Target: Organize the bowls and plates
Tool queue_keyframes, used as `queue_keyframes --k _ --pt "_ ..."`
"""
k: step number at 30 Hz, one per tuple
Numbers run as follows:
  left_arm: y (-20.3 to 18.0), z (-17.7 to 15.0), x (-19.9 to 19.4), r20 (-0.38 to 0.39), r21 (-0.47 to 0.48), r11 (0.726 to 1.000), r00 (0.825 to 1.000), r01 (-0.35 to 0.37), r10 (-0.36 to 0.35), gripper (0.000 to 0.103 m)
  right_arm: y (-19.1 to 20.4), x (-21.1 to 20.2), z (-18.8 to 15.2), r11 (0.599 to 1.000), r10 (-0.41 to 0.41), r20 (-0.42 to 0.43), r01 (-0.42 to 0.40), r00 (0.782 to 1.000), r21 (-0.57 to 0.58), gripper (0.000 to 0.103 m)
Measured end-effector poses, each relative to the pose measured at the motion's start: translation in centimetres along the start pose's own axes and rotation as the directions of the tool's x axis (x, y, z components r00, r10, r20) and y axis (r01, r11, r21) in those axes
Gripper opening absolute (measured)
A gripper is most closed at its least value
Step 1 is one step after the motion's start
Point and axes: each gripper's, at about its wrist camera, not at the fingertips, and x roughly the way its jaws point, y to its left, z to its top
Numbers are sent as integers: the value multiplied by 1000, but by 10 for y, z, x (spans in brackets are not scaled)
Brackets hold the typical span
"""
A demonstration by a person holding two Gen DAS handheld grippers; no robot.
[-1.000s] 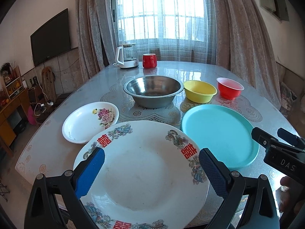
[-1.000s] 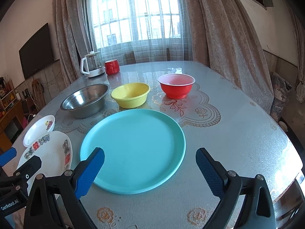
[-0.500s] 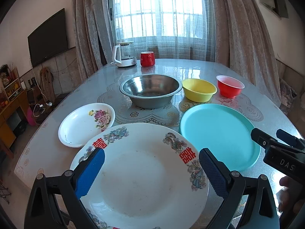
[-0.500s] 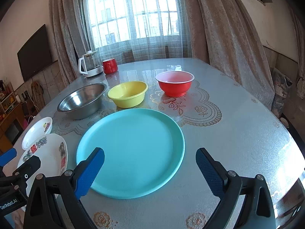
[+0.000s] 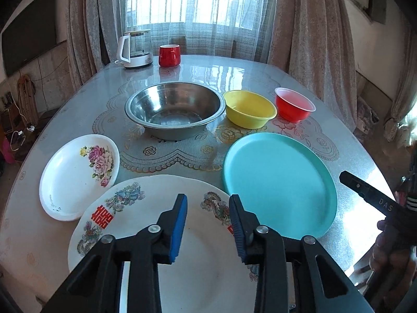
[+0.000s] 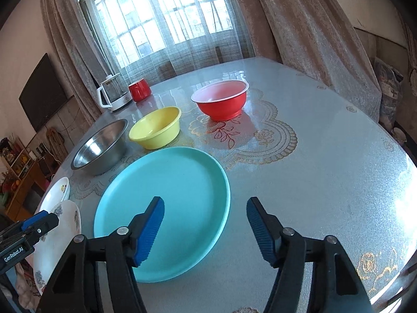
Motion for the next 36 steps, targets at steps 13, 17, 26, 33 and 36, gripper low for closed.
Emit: queue_keyframes --k 13,17,26,33,36 --pt "-28 42 61 -154 169 985 988 24 3 16 -27 28 -4 999 44 -131 -40 990 33 24" --pt "-34 47 84 -197 200 980 980 20 21 15 -24 31 -4 998 57 -139 -56 989 11 19" --pt "-32 49 102 -212 254 967 974 -23 79 7 -17 39 -1 998 60 -142 -60 988 1 11" --pt "-22 49 102 -200 249 968 975 -45 97 7 -8 46 1 997 73 -149 -75 986 -10 11" --pt "-17 49 101 -196 243 968 974 -65 115 7 -2 50 4 997 69 -154 -72 986 -18 11"
